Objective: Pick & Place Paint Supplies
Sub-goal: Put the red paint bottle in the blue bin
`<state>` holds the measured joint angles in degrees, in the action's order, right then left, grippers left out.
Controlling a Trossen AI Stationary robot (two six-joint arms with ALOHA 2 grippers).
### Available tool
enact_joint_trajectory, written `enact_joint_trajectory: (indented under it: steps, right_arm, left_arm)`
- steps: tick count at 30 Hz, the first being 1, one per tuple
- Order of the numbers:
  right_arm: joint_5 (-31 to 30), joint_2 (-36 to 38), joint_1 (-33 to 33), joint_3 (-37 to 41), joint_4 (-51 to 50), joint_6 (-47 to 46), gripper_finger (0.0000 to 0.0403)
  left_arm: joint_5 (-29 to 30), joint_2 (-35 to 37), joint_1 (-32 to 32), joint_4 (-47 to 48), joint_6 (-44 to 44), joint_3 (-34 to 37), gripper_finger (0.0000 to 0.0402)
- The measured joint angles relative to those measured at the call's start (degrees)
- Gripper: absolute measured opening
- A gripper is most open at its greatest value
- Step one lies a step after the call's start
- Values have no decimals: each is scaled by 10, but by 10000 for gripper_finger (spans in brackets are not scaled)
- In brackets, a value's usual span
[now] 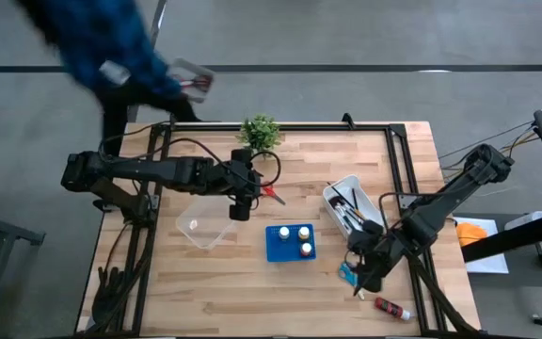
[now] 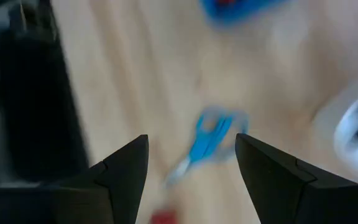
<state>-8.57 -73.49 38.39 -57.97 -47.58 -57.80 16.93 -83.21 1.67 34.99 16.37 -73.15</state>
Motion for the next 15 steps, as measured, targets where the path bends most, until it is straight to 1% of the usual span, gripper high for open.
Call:
enact_joint_trajectory:
  steps: [3,5,7,10,15]
  right_arm:
    - [84,3,12,13,-32,-73,238]
    - [120,-3,22,23,-50,-115,238]
    - [148,-13,35,38,-38,-150,238]
    - [172,-37,60,53,5,-193,238]
    - [177,-94,107,57,106,-238,238]
  left_arm:
    - [-5,3,0,2,0,1,248]
    - [-5,7,0,2,1,3,248]
    - [-5,7,0,1,2,3,248]
    - [-6,7,0,1,3,3,248]
    - [-7,7,0,-1,3,3,247]
